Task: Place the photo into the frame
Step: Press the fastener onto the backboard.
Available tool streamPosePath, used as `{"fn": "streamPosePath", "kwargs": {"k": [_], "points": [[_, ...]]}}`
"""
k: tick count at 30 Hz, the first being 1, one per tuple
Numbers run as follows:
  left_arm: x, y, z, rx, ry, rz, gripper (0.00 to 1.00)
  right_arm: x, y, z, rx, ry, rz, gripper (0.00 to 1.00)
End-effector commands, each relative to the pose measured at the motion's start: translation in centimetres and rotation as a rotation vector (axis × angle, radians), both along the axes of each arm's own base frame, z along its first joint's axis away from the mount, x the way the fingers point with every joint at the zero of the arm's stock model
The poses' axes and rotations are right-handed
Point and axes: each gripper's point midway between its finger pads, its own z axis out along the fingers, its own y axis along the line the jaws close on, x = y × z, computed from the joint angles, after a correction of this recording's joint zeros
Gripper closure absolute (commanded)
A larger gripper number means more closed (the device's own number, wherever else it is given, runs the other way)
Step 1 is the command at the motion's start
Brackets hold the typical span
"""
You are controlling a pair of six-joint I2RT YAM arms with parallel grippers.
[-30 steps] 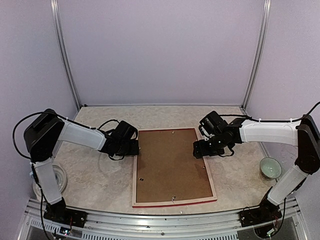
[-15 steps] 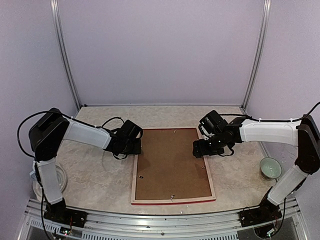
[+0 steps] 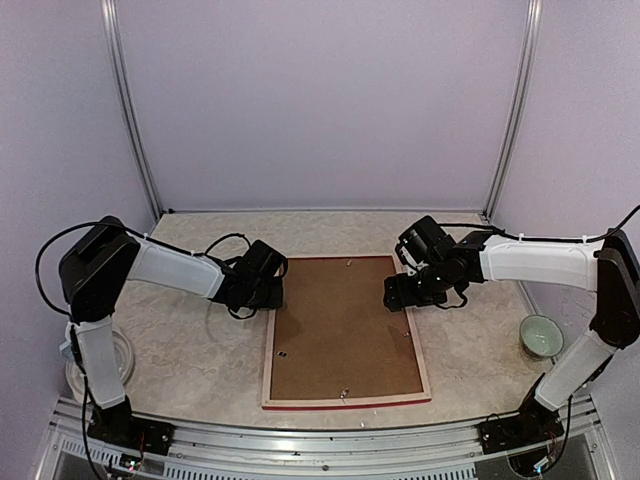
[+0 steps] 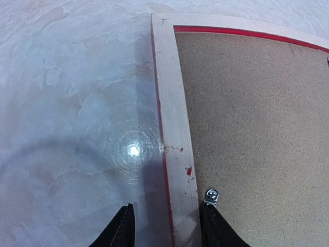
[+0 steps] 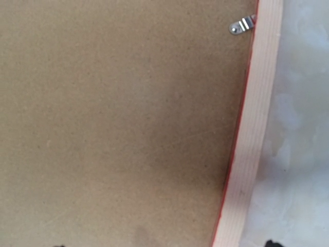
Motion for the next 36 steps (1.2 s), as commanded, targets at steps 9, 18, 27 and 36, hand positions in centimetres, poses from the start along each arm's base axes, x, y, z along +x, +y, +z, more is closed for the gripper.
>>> {"fn": "streamPosePath", "kwargs": {"k": [9, 18, 27, 36], "points": [[-0.1, -0.2, 2.8, -0.082, -0.051, -0.002, 0.49, -0.2, 0.4, 0.2, 0.003, 0.003, 0.01, 0.17], [0.0, -1.0, 2.2, -0.083, -0.03, -0.02, 0.48, -0.3, 0.4, 0.1, 0.003, 0.003, 0.009, 0.17], [-0.2, -0.7, 0.0, -0.035, 0.019, -0.013, 0.48, -0.2, 0.4, 0.2, 0.006, -0.001, 0.007, 0.17], [-0.2, -0.5, -0.5, -0.032, 0.023, -0.006, 0.48, -0.3, 0.5, 0.1, 0.008, 0.003, 0.011, 0.17]]}}
